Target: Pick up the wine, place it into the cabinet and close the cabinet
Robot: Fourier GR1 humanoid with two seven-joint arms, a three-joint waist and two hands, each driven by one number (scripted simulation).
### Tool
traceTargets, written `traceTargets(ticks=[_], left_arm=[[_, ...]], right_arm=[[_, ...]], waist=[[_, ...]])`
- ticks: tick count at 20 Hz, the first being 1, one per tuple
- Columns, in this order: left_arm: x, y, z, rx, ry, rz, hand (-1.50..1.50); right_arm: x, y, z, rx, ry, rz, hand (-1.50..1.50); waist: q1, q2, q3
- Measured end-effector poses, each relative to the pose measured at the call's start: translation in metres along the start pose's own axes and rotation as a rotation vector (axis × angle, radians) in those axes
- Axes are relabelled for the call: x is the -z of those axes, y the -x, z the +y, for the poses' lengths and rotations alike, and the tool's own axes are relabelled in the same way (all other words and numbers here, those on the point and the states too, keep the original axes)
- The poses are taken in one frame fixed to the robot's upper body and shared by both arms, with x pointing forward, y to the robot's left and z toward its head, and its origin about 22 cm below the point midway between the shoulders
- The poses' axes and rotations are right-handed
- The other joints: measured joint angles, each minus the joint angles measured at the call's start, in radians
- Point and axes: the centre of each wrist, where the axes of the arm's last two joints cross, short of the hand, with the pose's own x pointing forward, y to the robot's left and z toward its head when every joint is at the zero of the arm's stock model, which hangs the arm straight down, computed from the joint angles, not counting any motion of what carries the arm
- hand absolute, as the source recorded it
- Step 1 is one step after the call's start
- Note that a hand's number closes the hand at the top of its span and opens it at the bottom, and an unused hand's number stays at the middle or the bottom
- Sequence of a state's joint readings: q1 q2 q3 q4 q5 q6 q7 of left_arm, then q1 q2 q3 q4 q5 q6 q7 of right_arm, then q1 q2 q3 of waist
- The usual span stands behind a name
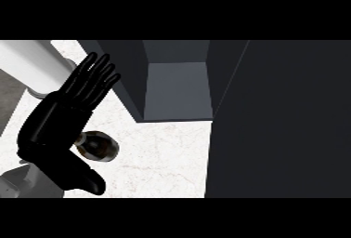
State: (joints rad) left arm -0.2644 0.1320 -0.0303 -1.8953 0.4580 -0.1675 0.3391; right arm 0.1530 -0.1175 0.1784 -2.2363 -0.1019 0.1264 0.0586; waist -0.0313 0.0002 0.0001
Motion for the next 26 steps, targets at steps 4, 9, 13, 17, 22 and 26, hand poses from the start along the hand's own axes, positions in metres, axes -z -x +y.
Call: traceTargets(ticks=[4,9,13,17,22,26], left_arm=[[0.011,-0.023,0.0,-0.067,0.044,0.061,-1.5],[0.011,-0.057,-0.016,-0.108,0.071,0.085,-1.5],[0.003,-0.081,-0.025,-0.12,0.079,0.1,-1.5],[-0.009,-0.093,-0.035,-0.122,0.076,0.112,-1.5],[-0.017,-0.109,-0.042,-0.123,0.057,0.119,-1.5],[-0.02,-0.122,-0.041,-0.117,0.032,0.109,-1.5]], right_arm=[[-0.014,-0.029,0.008,0.029,-0.052,0.017,-1.5],[-0.025,-0.042,0.015,0.042,-0.07,0.052,-1.5],[-0.025,-0.048,0.017,0.04,-0.07,0.077,-1.5],[-0.021,-0.054,0.021,0.045,-0.069,0.094,-1.5],[-0.025,-0.055,0.027,0.065,-0.072,0.108,-1.5],[-0.021,-0.058,0.027,0.057,-0.065,0.113,-1.5]], waist=[[0.012,-0.003,0.0],[0.021,-0.005,0.0],[0.025,-0.005,0.0],[0.028,-0.004,0.0],[0.025,-0.005,0.0],[0.025,-0.005,0.0]])
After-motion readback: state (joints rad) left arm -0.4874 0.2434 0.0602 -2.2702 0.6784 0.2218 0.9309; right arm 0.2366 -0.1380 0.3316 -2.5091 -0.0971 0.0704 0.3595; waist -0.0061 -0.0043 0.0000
